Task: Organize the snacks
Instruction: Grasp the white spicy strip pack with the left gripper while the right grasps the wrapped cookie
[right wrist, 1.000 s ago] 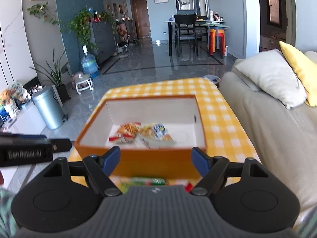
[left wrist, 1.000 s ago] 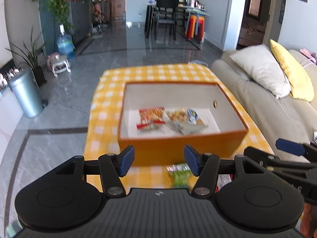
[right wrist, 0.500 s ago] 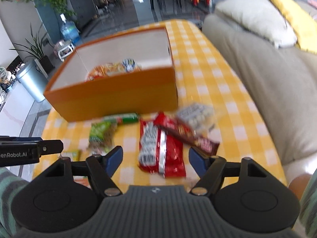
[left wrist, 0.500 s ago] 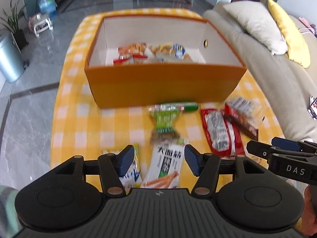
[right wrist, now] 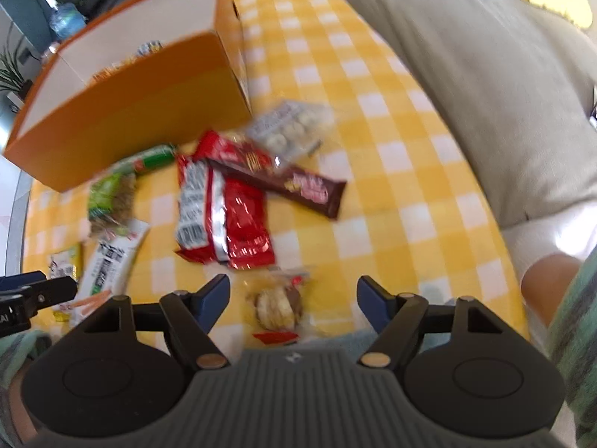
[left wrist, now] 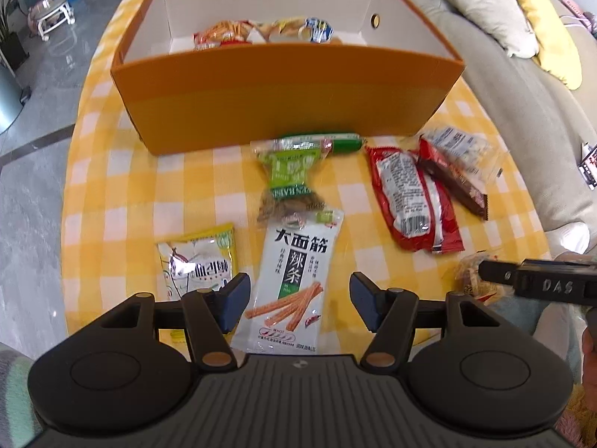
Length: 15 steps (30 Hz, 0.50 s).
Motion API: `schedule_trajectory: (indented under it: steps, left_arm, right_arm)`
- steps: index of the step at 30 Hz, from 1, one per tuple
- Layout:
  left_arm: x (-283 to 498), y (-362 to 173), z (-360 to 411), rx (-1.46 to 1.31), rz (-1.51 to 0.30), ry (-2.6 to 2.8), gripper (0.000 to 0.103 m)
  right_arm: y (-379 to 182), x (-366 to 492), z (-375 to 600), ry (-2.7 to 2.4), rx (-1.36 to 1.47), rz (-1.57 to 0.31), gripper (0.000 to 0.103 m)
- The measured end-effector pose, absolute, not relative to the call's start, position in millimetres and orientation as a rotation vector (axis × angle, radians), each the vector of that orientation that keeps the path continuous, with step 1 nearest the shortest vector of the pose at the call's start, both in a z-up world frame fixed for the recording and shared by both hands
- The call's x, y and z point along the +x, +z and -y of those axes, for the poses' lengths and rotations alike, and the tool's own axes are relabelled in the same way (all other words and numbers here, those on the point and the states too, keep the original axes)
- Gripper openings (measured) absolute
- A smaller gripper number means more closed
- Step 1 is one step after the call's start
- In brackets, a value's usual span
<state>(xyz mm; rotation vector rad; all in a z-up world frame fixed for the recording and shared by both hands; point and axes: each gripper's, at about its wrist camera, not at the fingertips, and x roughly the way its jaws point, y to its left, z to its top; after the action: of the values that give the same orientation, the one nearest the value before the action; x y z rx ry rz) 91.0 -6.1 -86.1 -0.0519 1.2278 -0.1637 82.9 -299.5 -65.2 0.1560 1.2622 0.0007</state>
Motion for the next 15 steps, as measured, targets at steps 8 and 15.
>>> schedule_trajectory:
  steps: [8,15]
  left_arm:
    - [91.8,-97.4,6.5,-0.036,-1.257,-0.167,0.072]
    - [93.0,-100.2,1.8,-0.026,-1.254,-0.186,0.072]
  right_arm:
    - [-92.6,87.6,282.8,0.032,0.133,-1.356,0.055]
    - [-98.2,91.2,272.6,0.047,0.106,-1.357,0.037]
